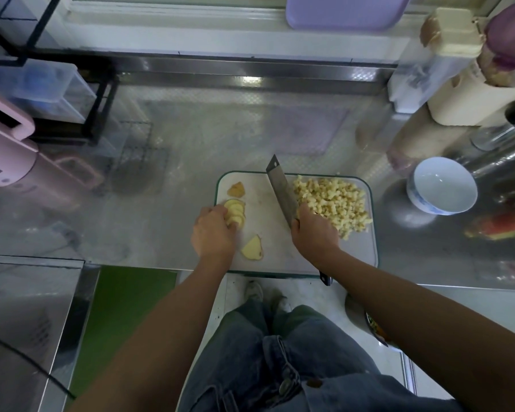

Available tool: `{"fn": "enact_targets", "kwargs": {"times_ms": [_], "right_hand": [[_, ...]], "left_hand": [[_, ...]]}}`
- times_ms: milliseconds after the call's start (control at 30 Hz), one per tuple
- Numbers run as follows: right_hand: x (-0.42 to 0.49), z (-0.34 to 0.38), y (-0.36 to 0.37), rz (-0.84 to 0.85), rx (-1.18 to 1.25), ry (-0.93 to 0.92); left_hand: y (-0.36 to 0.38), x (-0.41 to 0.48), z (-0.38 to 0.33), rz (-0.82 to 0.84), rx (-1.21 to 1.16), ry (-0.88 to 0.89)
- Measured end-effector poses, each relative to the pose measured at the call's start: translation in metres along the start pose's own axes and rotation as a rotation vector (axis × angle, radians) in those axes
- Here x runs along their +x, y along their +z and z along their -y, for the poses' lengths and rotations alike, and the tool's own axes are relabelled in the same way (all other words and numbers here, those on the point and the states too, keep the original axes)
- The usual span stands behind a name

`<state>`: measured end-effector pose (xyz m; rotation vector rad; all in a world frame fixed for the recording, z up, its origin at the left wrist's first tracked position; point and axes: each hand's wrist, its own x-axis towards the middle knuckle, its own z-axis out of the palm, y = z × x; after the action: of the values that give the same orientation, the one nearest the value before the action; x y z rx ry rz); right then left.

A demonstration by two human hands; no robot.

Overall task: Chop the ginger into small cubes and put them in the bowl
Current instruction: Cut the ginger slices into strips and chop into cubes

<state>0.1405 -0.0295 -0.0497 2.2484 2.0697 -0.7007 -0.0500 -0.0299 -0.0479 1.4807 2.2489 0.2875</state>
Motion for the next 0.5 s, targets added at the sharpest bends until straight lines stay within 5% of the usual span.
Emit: {"fn": "enact_targets", "kwargs": {"times_ms": [500], "right_hand": [[-0.0023,0.0032,-0.0031,0.005,-0.006,-0.01]], "left_hand": [[0.0028,-0.0039,-0.0037,0.047,-0.035,-0.041]]}}
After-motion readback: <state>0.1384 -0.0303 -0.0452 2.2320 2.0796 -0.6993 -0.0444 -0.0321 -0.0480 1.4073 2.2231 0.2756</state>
